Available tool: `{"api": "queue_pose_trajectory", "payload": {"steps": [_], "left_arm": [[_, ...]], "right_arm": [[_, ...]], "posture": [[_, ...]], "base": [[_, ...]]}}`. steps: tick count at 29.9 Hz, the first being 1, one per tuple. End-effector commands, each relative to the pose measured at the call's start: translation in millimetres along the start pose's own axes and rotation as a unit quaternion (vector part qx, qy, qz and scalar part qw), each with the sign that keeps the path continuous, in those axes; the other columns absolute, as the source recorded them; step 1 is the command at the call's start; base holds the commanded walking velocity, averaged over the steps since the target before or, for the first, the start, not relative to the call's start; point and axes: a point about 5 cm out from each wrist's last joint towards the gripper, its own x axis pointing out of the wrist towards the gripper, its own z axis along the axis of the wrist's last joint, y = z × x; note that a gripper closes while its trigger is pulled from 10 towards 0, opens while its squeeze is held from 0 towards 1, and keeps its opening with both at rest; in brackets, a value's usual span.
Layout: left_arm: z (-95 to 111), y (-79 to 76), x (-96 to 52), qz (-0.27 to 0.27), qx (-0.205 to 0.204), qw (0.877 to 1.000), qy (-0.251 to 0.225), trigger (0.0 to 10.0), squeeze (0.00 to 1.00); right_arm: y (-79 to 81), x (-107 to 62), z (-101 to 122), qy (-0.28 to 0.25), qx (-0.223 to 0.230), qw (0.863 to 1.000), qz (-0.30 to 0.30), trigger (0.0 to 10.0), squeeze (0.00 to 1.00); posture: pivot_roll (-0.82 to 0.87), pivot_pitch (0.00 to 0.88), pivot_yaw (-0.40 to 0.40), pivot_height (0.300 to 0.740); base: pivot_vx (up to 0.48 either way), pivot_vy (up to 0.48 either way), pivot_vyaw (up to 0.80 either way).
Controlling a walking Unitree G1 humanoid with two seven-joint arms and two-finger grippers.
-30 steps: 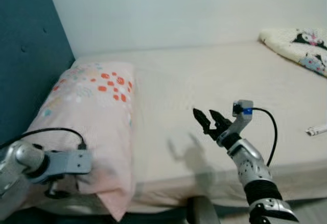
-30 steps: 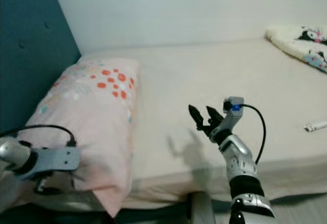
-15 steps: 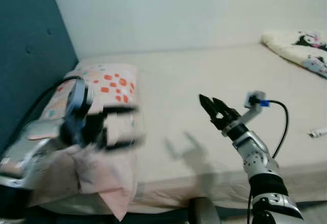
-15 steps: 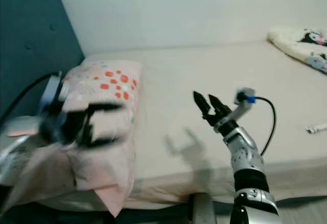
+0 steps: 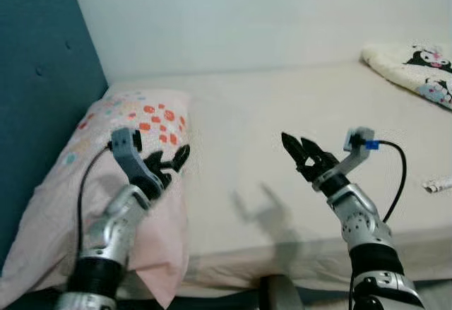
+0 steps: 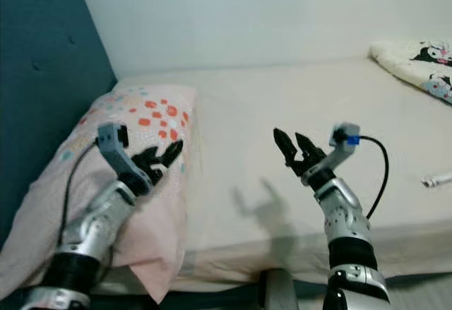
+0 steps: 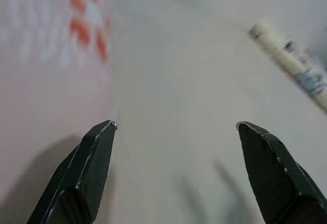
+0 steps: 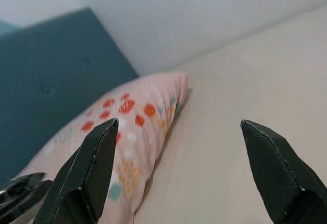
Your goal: Clean up the room
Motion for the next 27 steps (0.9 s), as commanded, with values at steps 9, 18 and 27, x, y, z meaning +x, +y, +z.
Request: {"api": "queue_pose_trajectory", "payload": {"steps": [9,18,27], "left_arm": [[6.1,-9.8,11.0,0.025,0.015,0.999,-0.016,10.0,0.00],[5.1,-12.6,9.7,0.023,0.021,0.999,-0.031,10.0,0.00],[-5.5,-4.2,6.8,0.046,0.038,0.998,-0.012,10.0,0.00]], "right_arm": [[1.6,-2.8,-15.3,0.022,0.000,1.000,-0.008,10.0,0.00],[2.9,-4.8,-28.4,0.046,-0.001,0.999,-0.007,10.0,0.00],[-6.3,-13.6,-42.3,0.073,0.003,0.997,-0.035,10.0,0.00]], "posture": [[-0.04,0.000,-0.003,0.612],[-0.04,0.000,-0.015,0.652],[-0.03,0.000,-0.023,0.687]], "base": [[-0.146,0.000,0.00],[-0.318,0.000,0.00],[-0.160,0.000,0.00]]}}
